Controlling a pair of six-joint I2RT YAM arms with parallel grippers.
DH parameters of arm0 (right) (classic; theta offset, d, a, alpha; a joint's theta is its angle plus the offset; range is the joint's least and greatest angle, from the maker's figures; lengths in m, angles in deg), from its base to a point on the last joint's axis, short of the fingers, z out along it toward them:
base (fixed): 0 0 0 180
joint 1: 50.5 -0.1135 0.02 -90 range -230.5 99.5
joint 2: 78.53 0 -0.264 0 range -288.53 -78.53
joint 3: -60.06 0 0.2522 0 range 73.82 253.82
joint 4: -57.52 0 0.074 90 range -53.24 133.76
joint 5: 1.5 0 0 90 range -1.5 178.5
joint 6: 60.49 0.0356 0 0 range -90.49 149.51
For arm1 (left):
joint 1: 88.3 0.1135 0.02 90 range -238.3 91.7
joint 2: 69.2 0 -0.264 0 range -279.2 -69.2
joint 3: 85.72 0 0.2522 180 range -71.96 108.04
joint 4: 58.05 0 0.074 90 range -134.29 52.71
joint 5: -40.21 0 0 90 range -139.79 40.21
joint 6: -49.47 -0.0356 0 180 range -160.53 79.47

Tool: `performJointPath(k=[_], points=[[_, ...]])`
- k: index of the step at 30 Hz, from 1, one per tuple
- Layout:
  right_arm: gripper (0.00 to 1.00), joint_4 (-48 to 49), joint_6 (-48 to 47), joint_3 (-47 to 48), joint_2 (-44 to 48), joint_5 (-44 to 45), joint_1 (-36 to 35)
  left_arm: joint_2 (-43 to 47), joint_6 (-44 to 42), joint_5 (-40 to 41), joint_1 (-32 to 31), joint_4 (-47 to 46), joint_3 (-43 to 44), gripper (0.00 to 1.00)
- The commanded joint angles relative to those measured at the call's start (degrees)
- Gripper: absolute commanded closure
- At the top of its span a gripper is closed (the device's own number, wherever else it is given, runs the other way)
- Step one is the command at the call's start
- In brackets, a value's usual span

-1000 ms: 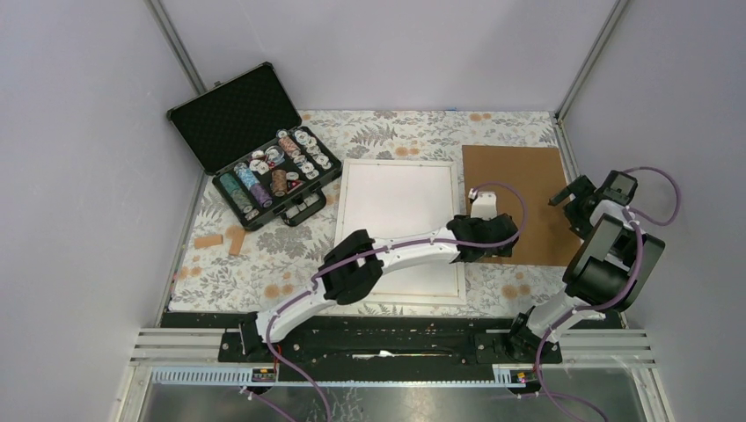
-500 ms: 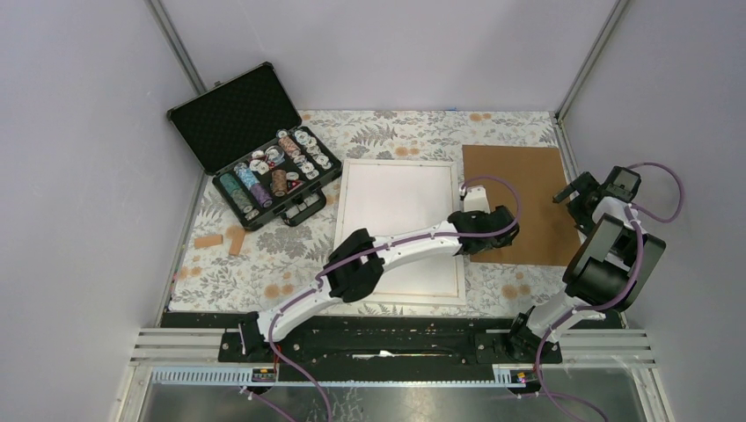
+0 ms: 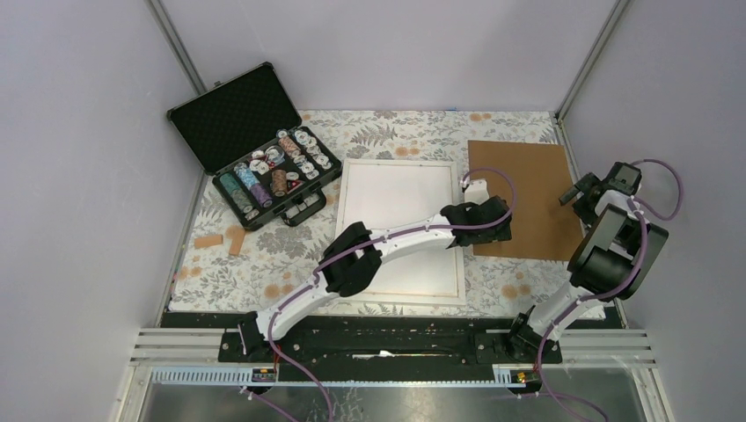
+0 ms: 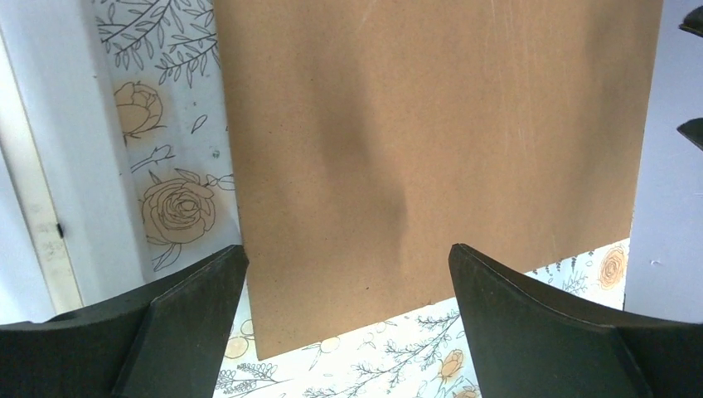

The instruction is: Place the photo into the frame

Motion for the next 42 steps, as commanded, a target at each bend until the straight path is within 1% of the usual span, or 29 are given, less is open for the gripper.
performJointPath(k=[1,4,10,14,16,18,24,25,29,36,39,42], points=[[0.0,0.3,-1.7,3.2,-3.4,3.1,0.0,-7.0,-2.2,-6.3,1.0,3.1,-3.8,0.01],[0.0,1.7,-1.5,4.3,-5.4,1.6,-0.1,-6.9,-2.6,-6.4,1.2,2.7,-4.2,0.01],[0.0,3.8,-1.2,8.3,-9.5,-5.9,0.0,-6.5,-2.7,-8.0,1.8,1.1,-7.2,0.01],[0.0,3.7,-1.2,10.8,-12.2,-8.6,0.1,-6.5,-3.0,-8.3,2.4,1.1,-7.5,0.01],[0.0,3.5,-1.5,11.4,-13.5,-7.8,0.1,-6.2,-2.8,-8.4,2.6,1.1,-7.9,0.01],[0.0,2.4,-1.6,12.3,-14.1,-5.1,0.1,-5.8,-2.8,-8.3,2.8,1.0,-8.8,0.01],[0.0,2.9,-1.8,12.5,-12.1,2.6,-0.1,-4.6,-1.8,-8.4,3.0,1.1,-12.1,0.01],[0.0,2.0,-2.0,13.3,-12.5,4.1,-0.2,-4.5,-1.7,-8.4,3.0,1.1,-12.4,0.01],[0.0,-2.3,-3.1,17.2,-15.7,5.9,-0.1,-4.1,-1.7,-8.2,3.1,1.1,-12.4,0.01],[0.0,-1.8,-2.8,17.6,-19.2,1.0,-0.3,-3.6,-2.3,-8.0,3.3,1.0,-12.8,0.01],[0.0,-2.5,-2.7,18.1,-20.4,0.3,-0.2,-3.6,-2.2,-8.4,3.3,1.0,-12.7,0.01],[0.0,-2.7,-2.0,18.5,-20.5,-3.7,-0.3,-3.7,-2.4,-8.9,3.4,0.5,-12.6,0.01]])
